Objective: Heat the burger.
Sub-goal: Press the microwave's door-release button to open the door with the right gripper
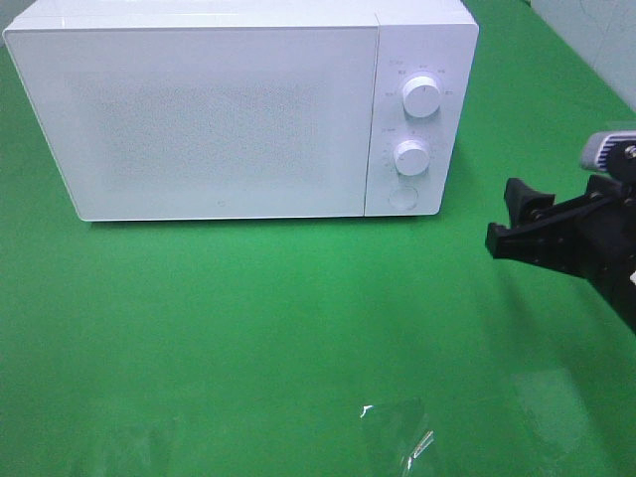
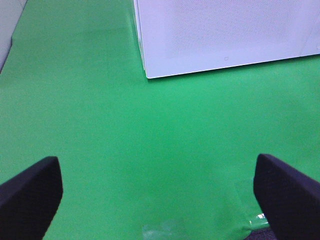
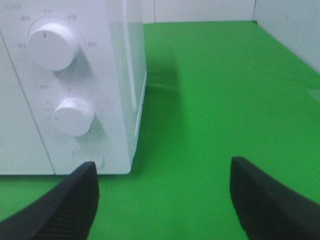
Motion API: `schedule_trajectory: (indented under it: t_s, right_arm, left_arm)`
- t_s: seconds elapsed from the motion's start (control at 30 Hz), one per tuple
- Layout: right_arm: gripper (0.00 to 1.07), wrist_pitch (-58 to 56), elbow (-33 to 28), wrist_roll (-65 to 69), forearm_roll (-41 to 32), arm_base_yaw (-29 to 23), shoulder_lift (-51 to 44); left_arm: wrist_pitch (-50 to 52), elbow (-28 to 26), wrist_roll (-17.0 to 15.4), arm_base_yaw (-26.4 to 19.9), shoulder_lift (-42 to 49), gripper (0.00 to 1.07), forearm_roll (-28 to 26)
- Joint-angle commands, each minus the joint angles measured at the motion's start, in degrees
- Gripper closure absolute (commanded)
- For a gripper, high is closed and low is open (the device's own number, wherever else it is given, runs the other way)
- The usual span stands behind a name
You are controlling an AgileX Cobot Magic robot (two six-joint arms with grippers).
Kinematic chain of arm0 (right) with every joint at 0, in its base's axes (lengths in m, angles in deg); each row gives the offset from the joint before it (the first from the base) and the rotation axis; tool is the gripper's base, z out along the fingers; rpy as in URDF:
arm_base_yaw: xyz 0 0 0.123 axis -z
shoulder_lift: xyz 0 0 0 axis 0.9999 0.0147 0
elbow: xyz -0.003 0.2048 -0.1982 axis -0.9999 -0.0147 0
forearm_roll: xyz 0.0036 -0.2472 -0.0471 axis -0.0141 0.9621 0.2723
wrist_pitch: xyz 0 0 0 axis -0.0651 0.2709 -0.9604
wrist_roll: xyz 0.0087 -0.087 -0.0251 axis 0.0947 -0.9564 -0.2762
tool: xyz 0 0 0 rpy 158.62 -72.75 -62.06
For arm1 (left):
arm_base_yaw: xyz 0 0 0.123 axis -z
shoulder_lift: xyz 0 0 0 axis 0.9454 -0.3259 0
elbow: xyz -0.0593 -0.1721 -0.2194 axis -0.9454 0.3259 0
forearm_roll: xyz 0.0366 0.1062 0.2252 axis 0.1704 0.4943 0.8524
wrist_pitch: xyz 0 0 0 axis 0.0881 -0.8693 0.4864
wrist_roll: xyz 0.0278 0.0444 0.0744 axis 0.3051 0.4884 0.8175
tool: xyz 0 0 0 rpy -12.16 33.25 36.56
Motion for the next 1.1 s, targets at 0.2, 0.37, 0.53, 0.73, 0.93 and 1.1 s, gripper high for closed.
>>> schedule_trajectory:
  t_s: [0.2,0.37,0.53,0.73,0.93,1.1]
  right_arm:
    - [0.37,8.25,1.78,-0.63,-7.22,-10.54,4.24]
    - [0.37,8.08,4.93,-0.69,-7.68,-13.81,5.84]
    - [0.37,6.93,7.62,-0.63,-7.62,-14.38,8.59]
    - [0.41,5.04,11.00,6.82,-7.45,-14.38,10.20]
    - [0.56,3.72,11.00,23.15,-6.65,-14.38,10.20]
    - [0.75,1.20,11.00,38.04,-2.75,-14.38,10.20]
  left_arm:
    - [-0.11,-0.06,-0.34,-0.06,1.09,0.10,-0.29]
    - [-0.11,-0.06,-0.34,-0.06,1.09,0.10,-0.29]
    - [-0.11,-0.06,-0.34,-0.06,1.09,0.10,-0.29]
    - [-0.11,-0.06,-0.34,-0.06,1.09,0.10,-0.29]
    - [-0.11,-0.06,-0.34,-0.06,1.09,0.10,-0.29]
    - [-0.11,-0.06,-0.34,-0.06,1.09,0.10,-0.29]
